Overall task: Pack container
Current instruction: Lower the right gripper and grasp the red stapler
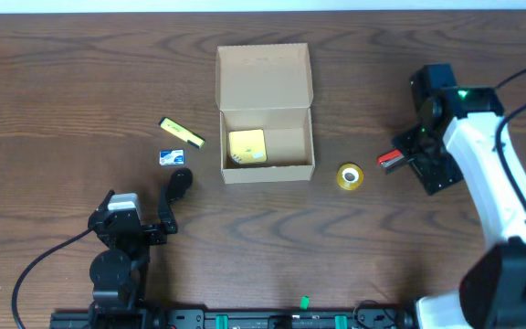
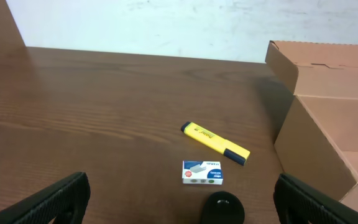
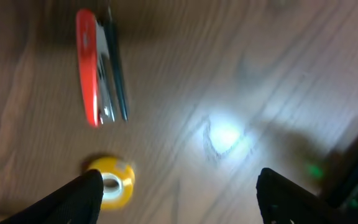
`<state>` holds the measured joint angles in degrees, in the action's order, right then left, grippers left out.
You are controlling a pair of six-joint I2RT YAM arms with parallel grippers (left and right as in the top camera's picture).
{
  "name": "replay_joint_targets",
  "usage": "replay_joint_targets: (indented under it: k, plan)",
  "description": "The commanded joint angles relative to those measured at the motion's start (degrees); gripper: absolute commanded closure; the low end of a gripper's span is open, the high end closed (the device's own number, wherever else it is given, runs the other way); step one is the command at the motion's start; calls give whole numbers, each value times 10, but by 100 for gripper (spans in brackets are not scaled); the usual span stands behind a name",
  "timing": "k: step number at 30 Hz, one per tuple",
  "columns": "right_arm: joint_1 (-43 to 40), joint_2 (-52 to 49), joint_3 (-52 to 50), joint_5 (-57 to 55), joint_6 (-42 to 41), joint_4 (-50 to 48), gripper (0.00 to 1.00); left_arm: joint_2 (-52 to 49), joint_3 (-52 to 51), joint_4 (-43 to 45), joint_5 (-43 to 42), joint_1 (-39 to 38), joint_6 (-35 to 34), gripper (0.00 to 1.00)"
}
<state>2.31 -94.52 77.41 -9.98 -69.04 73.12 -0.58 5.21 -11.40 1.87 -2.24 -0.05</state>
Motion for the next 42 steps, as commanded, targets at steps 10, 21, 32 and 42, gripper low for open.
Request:
replay_joint_targets:
  k: [10,21,32,42]
  plan:
    - [-40,-105,-1,41,95,-129,16,3,-17,-5,0,3,-3,5]
    - [-43,-159,-1,49,96,-169,15,3,-17,-4,0,3,-3,5]
    - [-46,-199,-1,55,96,-193,14,3,-17,-4,0,3,-4,5]
    - [-53,-209,-3,44,100,-228,19,3,-17,-5,0,3,-3,4]
